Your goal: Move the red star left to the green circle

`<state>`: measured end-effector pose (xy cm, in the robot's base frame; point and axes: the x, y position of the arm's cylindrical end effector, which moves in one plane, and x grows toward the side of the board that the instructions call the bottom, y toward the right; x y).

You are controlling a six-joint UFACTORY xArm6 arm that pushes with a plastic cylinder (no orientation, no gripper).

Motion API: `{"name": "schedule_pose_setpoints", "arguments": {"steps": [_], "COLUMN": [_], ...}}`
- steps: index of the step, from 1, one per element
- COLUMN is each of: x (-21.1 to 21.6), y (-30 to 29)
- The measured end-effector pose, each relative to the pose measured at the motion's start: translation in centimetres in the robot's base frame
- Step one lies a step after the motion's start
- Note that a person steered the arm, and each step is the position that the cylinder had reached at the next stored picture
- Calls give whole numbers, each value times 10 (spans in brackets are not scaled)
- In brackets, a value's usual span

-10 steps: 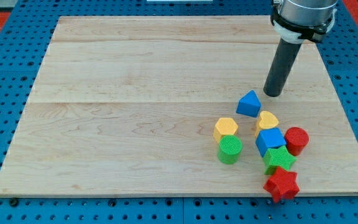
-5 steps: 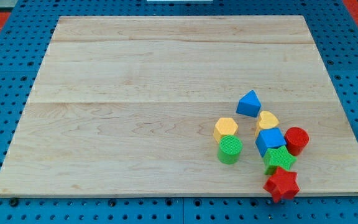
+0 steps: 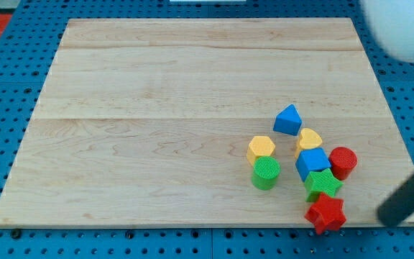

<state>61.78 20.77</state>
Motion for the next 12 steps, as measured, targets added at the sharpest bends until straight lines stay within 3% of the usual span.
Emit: {"name": "schedule_pose_setpoints", "arguments": {"steps": [1, 4, 5, 6, 7, 10, 12], "x": [0, -18, -27, -11, 1, -1, -1], "y": [-45, -67, -64, 9, 7, -98, -125]}}
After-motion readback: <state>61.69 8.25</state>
